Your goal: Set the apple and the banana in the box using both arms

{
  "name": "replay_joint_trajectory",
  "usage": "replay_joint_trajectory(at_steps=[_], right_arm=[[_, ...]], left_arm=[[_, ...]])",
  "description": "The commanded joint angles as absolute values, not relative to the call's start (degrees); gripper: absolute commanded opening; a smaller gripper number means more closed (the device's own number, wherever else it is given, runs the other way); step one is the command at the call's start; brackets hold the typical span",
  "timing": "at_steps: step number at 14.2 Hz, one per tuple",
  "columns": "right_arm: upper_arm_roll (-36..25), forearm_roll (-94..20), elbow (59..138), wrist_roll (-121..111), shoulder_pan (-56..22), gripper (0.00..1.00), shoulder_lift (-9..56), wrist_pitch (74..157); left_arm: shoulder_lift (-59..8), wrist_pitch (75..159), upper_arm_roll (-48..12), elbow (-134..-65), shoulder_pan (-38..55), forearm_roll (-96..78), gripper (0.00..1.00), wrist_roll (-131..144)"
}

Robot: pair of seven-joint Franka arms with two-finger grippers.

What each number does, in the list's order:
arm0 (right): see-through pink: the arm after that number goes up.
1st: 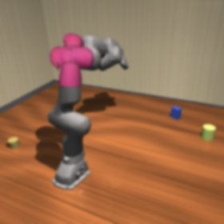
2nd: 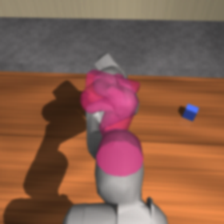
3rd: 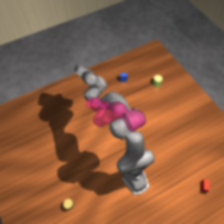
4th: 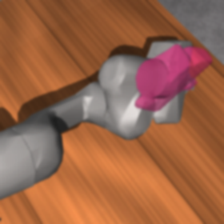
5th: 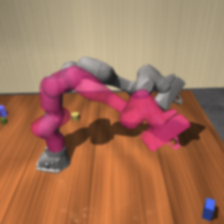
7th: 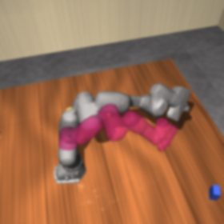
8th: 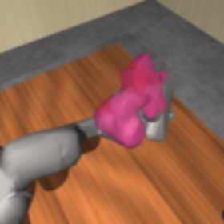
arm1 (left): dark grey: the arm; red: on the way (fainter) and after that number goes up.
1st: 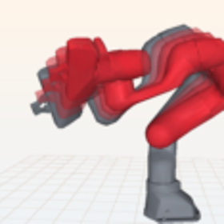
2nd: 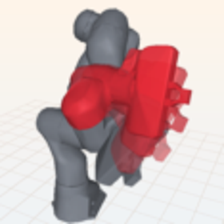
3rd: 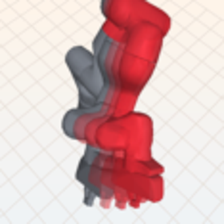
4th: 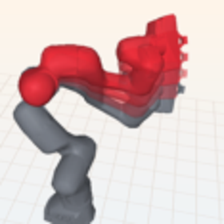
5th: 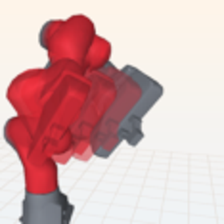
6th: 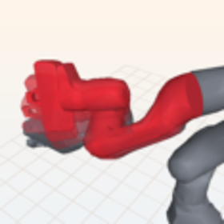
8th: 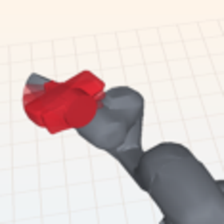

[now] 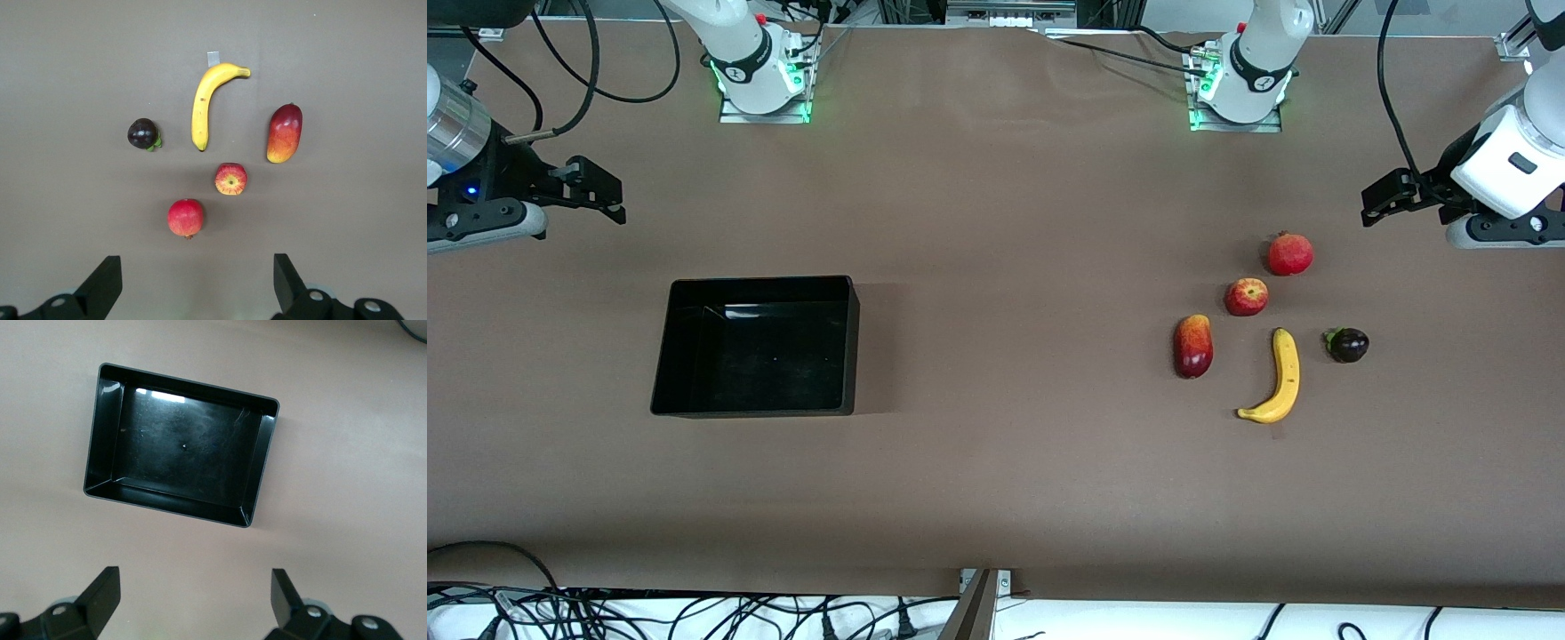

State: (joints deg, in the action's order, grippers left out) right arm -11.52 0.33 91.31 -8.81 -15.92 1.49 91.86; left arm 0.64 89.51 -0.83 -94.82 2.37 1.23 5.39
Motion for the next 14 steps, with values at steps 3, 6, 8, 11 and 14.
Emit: replay_joint_trajectory(at_steps=[3,6,8,11,14], right_arm=[[-11.2,0.6,89.8,-8.1,-15.6,1.0,1.6,89.1],[-11.3,0.9,89.9,-8.6,-15.6,1.0,1.8,89.1],[-11.3,1.3,91.2,-8.6,-15.6,1.0,2.3,88.2],[-11.5,1.7,94.3,-8.5,-15.1,1.0,3.8,91.1],[-12.9,3.0,101.3,-8.5,-14.9,1.0,4.0,98.9]], left_arm=[[0.8,88.4,-0.6,-93.9,2.8,0.4,1.0,5.7],[0.8,88.4,-0.6,-93.9,2.7,0.4,1.0,5.5],[0.8,88.4,-0.6,-93.9,2.7,0.4,1.0,5.7],[0.8,88.5,-0.6,-93.9,2.7,0.4,1.0,5.5],[0.8,88.5,-0.6,-93.9,2.7,0.5,1.0,5.5]])
